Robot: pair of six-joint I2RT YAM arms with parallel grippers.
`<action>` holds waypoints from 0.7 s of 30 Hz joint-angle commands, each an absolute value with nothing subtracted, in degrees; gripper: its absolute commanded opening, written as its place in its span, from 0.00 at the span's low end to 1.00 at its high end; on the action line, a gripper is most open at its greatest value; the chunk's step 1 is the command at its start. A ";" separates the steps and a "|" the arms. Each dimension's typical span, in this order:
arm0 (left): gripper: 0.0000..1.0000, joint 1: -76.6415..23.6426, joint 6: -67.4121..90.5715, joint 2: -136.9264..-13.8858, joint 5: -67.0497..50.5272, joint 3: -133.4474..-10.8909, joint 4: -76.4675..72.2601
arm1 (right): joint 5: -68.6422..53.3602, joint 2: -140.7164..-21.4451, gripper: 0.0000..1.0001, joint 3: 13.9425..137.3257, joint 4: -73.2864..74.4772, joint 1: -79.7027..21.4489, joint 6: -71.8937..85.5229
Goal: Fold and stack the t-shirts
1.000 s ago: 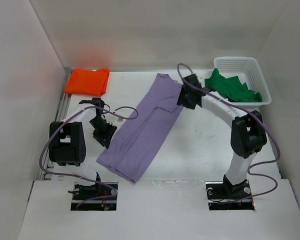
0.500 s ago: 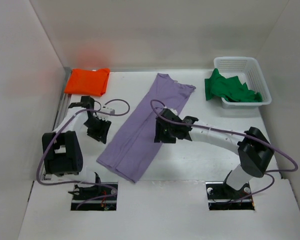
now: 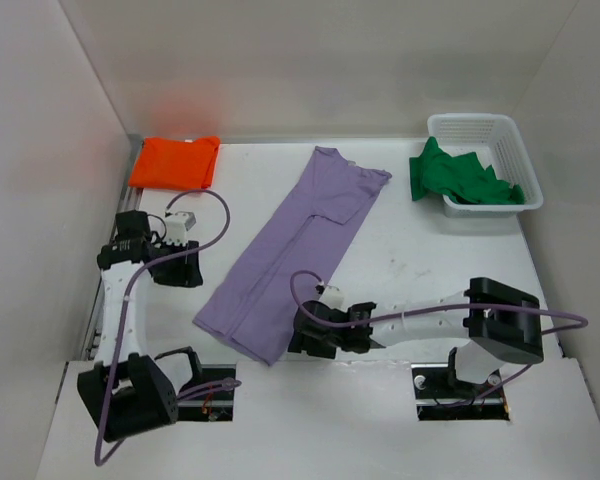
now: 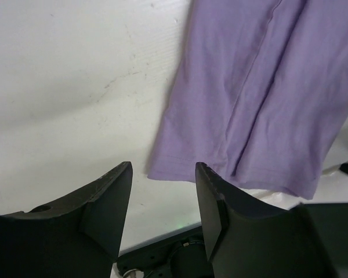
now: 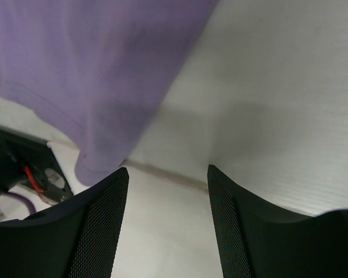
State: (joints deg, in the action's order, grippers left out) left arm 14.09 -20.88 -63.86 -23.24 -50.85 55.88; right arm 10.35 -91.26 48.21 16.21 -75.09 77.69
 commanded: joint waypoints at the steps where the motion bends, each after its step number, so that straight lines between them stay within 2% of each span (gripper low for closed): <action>1: 0.47 15.86 -17.85 -58.46 -27.85 -51.50 56.86 | 14.23 -92.11 0.62 47.81 10.20 -77.47 88.06; 15: 0.48 16.75 -17.40 -55.46 -29.79 -51.68 57.57 | 10.46 -100.54 0.62 54.14 9.23 -77.83 91.32; 17: 0.48 16.40 -17.58 -55.20 -30.14 -51.68 57.57 | 9.93 -101.16 0.55 53.44 8.70 -77.74 92.72; 19: 0.48 16.22 -17.75 -55.20 -30.41 -51.68 57.57 | 9.41 -101.25 0.44 52.39 7.74 -77.56 93.95; 21: 0.48 15.69 -18.10 -55.46 -30.50 -51.68 57.48 | 8.44 -101.08 0.23 50.29 5.46 -76.95 95.09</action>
